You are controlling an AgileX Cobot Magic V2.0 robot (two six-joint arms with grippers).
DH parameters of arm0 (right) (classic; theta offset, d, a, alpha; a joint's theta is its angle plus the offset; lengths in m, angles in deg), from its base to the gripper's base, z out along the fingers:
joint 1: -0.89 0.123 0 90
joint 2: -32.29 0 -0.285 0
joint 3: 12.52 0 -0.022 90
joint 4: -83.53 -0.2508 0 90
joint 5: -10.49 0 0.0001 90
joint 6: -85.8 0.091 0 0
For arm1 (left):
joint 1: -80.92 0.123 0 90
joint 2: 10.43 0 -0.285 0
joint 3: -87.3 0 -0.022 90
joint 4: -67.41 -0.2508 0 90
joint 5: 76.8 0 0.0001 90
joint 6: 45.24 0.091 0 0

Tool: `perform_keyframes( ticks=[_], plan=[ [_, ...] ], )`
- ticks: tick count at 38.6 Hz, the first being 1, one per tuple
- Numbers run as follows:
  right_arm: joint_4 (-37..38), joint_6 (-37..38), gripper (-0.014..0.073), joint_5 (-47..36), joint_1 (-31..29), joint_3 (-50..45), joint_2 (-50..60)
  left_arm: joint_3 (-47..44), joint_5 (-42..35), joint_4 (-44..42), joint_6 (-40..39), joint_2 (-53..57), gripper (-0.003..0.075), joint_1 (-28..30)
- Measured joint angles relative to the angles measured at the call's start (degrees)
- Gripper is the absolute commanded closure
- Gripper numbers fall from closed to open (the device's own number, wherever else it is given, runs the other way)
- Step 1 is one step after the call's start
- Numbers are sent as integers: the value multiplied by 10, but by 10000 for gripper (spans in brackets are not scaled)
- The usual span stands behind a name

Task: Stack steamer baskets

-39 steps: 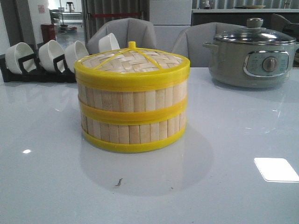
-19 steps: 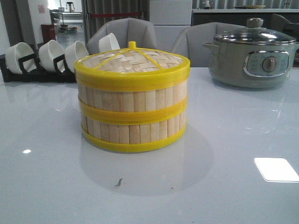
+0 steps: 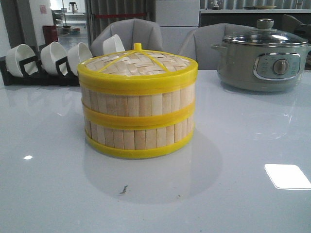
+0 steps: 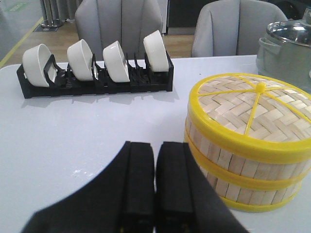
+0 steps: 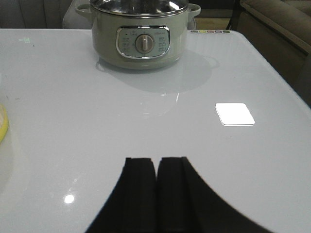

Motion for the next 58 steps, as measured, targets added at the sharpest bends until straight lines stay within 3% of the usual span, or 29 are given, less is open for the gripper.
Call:
perform_keyframes(
  ticks=[8,21,32,58],
  plan=[
    [0,0,524,0,0,0,0,-25,-19,-6,0,64,631,28],
    [0,0,524,0,0,0,0,-173,-98,-1,0,219,631,77],
    [0,0,524,0,0,0,0,-276,-166,15,0,287,631,105],
    [0,0,524,0,-1,0,0,-280,-101,-17,0,324,631,120]
  ],
)
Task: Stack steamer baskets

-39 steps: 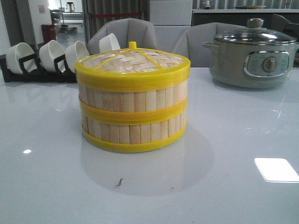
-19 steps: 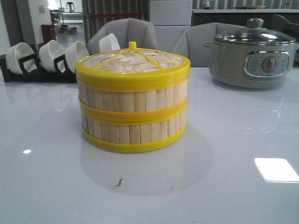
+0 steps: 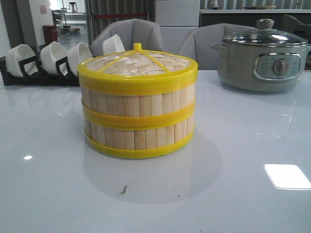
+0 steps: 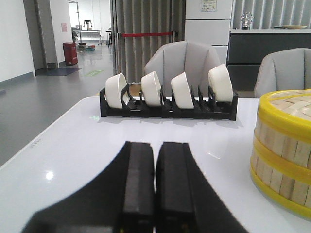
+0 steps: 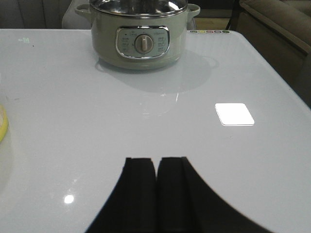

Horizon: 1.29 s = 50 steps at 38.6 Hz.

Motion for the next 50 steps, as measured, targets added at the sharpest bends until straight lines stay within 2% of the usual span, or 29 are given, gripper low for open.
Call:
perform_keyframes(
  ticks=[13,23,31,50],
  plan=[
    [0,0,524,0,0,0,0,0,0,-4,0,0,631,0],
    [0,0,524,0,0,0,0,0,0,-79,-57,0,631,0],
    [0,0,524,0,0,0,0,0,0,-111,-70,0,631,0],
    [0,0,524,0,0,0,0,0,0,-118,-71,0,631,0]
  ],
)
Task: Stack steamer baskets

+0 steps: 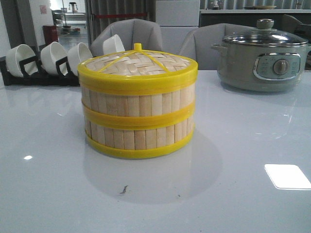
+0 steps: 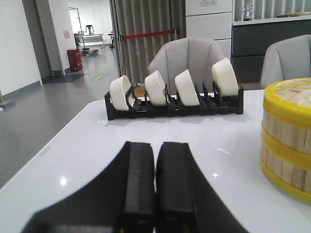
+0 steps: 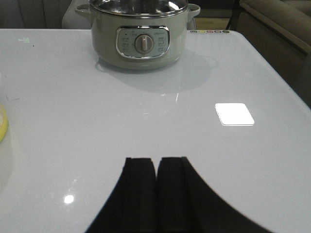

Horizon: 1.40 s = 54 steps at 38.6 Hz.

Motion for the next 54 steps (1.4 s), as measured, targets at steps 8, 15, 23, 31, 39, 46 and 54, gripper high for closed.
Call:
perform_keyframes(
  ticks=[8,15,23,31,39,46,54],
  plan=[
    [0,0,524,0,0,0,0,0,0,0,0,0,631,0],
    [0,0,524,0,0,0,0,0,0,0,0,0,631,0],
    [25,0,527,-2,-3,0,0,0,0,0,0,0,631,0],
    [73,0,527,-2,-3,-18,36,0,0,0,0,0,631,0],
    [44,30,527,-38,-3,-74,101,0,0,0,0,0,631,0],
    [26,36,527,-92,-3,-136,147,0,0,0,0,0,631,0],
    [25,37,527,-104,11,-156,181,0,0,0,0,0,631,0]
  ],
)
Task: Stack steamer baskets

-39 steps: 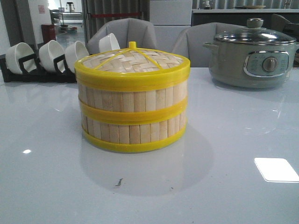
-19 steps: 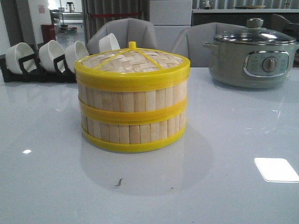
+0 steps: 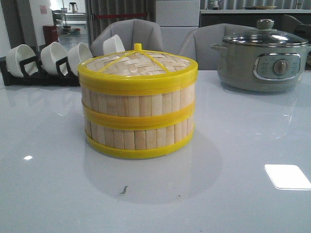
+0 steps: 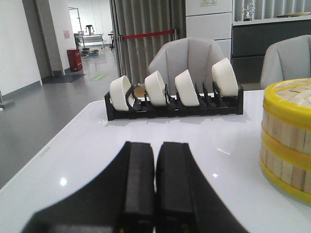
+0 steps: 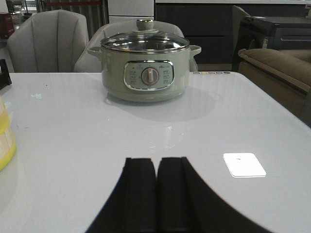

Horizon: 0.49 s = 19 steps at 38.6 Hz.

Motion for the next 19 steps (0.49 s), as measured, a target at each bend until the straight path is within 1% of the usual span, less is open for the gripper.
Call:
perform_keyframes(
  ticks=[19],
  plan=[
    [-3,0,527,2,6,-1,0,0,0,0,0,0,631,0]
  ],
)
